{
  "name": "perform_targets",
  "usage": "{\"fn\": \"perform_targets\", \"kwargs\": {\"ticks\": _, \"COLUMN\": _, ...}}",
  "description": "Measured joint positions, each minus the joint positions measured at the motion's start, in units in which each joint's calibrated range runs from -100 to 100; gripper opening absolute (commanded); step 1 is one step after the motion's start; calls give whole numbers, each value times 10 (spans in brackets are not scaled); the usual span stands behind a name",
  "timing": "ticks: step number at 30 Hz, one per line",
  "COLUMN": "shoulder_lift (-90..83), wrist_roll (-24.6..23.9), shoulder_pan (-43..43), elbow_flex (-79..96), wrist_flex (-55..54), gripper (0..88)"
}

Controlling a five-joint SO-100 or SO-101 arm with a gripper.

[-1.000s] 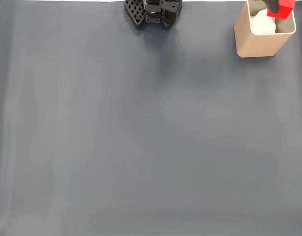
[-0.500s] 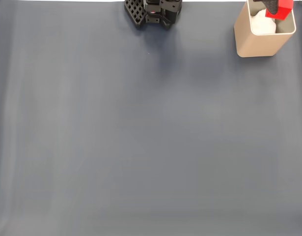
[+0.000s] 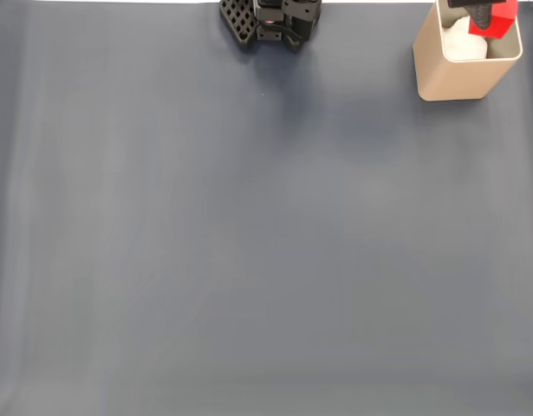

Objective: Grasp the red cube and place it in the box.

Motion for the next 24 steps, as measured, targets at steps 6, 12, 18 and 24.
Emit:
{"fn": "perform_targets", "kwargs": {"ticks": 6, "shoulder_lift": -1, "wrist_roll": 0, "shoulder_pan": 0, "elbow_flex": 23, "wrist_flex": -24, "gripper": 59}}
{"fn": "perform_targets", "kwargs": {"ticks": 12, "shoulder_lift": -1, "wrist_roll": -1, "shoulder_pan": -2, "elbow_flex": 26, "wrist_flex": -41, "gripper": 241}}
{"fn": "perform_targets", "kwargs": {"ticks": 18, "shoulder_lift": -1, "wrist_roll": -8, "shoulder_pan": -2, "elbow_flex": 26, "wrist_flex": -54, "gripper": 317}}
{"fn": "perform_targets", "kwargs": {"ticks": 24, "shoulder_lift": -1, "wrist_roll": -7, "shoulder_pan": -2, "elbow_flex": 26, "wrist_flex": -70, "gripper": 354}}
